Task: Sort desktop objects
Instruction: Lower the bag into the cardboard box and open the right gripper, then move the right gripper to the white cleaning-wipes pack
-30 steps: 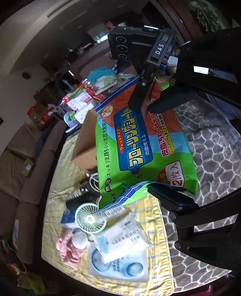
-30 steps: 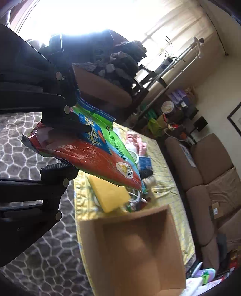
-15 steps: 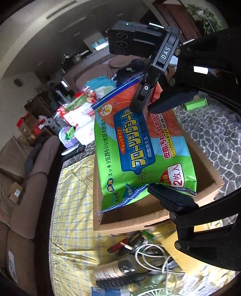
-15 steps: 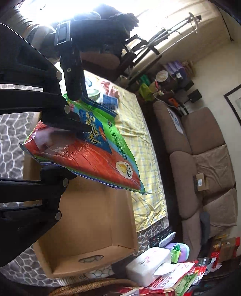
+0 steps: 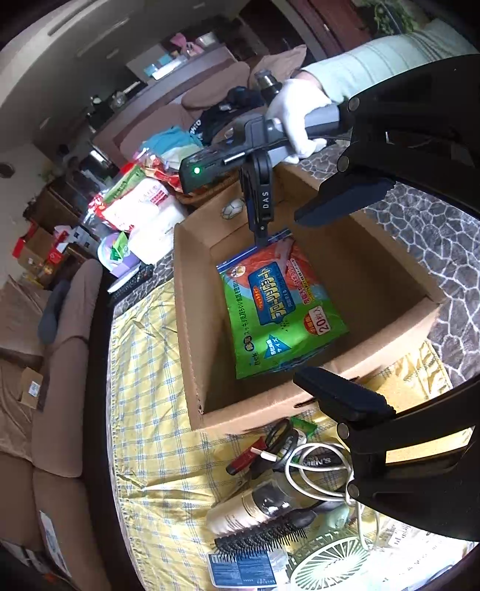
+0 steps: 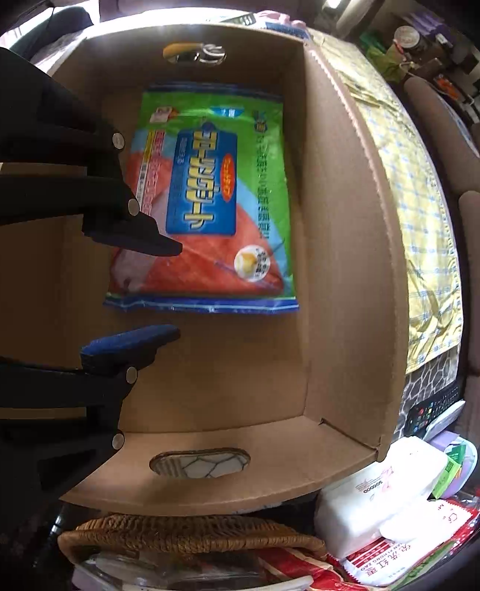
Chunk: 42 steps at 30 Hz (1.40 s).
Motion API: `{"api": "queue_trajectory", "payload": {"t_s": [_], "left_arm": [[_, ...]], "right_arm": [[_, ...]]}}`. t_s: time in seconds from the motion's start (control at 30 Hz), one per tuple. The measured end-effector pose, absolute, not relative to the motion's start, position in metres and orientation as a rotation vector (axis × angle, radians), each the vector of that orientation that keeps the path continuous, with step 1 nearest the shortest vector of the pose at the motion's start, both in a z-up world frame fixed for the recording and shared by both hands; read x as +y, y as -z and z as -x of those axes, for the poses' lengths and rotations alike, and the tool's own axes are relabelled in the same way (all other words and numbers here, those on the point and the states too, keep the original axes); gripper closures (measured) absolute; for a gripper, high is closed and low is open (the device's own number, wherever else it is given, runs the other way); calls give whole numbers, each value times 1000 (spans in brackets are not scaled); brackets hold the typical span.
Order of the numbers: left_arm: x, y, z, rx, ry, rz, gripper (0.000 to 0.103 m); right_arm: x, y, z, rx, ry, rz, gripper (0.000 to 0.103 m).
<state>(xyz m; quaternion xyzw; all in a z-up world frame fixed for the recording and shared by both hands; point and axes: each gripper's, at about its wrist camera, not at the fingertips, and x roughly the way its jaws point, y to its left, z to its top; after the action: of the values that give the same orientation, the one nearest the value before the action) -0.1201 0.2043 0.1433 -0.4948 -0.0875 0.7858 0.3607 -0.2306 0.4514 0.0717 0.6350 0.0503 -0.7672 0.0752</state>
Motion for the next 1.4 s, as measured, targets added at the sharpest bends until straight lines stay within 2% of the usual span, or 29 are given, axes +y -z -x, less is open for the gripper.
{"api": "queue_trajectory", "payload": {"t_s": [0.07, 0.23, 0.33, 0.47, 0.63, 0.8, 0.9, 1.03, 1.13, 1.4], "left_arm": [[192, -146, 111, -220, -2027, 1263, 27], [157, -143, 87, -276, -2019, 1263, 26], [137, -138, 74, -303, -2023, 1278, 26], [109, -135, 55, -290, -2067, 1285, 26], [57, -124, 32, -298, -2155, 1319, 25], [-25, -99, 26, -405, -2265, 1397, 9], [-64, -91, 22, -418, -2352, 1410, 0], [-101, -85, 19, -519, -2392, 1377, 0], [-123, -76, 24, -575, -2409, 1395, 0], [-157, -50, 35, -675, -2460, 1448, 0]], "right_arm": [[457, -66, 234, 103, 2262, -1959, 51], [448, -46, 238, -29, 2142, -2016, 51], [431, -49, 239, -20, 2173, -1986, 49], [407, -51, 238, -58, 2154, -1966, 54], [398, -62, 227, 38, 2226, -1951, 51], [404, -119, 188, 33, 2384, -1750, 51], [391, -155, 156, -59, 2412, -1577, 46], [347, -183, 133, -206, 2338, -1399, 37], [309, -193, 103, -274, 2256, -1328, 34], [200, -162, 54, -355, 2088, -1305, 32]]}}
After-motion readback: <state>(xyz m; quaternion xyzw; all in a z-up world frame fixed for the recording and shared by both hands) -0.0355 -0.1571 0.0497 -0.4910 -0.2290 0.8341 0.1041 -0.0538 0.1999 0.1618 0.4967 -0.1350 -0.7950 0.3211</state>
